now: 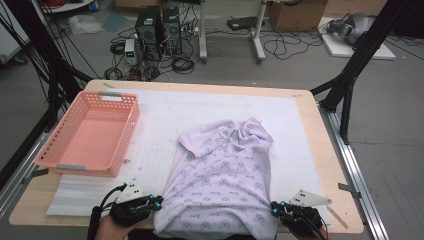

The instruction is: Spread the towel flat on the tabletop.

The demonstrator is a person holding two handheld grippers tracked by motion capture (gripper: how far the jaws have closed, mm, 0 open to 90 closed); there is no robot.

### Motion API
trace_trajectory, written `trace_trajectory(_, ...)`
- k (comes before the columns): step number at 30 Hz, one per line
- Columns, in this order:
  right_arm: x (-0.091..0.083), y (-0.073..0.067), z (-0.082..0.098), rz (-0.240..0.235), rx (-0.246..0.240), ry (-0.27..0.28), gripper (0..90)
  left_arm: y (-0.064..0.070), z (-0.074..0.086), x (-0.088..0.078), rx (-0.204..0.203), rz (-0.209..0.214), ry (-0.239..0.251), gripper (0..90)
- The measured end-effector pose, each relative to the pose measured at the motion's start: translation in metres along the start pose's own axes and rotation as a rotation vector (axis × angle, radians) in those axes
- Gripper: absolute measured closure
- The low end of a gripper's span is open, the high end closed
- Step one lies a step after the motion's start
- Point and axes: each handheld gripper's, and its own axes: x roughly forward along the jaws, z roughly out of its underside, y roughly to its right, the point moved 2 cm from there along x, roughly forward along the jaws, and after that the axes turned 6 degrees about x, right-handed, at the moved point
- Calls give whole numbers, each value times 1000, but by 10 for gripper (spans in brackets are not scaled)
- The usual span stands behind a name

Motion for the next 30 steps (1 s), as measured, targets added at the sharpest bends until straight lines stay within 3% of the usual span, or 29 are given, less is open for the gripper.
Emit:
trace_trajectory(2,-4,0,-3,12,7,46,724,-5,-4,-1,-27,-17,45,618)
trace_trajectory(4,-6,3,-7,30,28,95,617,-13,-6,-1,-68,-26,93,524)
trace_trajectory(7,-4,11,-15,63,56,160,544,-25,-12,3,-91,-38,114,486)
trace_trajectory(11,7,23,-28,111,91,193,518,-35,-19,8,-94,-52,131,477)
trace_trajectory(18,27,31,-41,97,94,171,520,-46,-30,25,-89,-50,117,465)
trace_trajectory(24,48,39,-52,100,56,122,529,-52,-43,60,-64,-24,47,452)
trace_trajectory(27,57,41,-57,97,52,94,559,-56,-49,74,-55,-45,-4,450)
trace_trajectory(30,65,44,-59,114,14,66,588,-57,-51,78,-38,-69,-12,474)
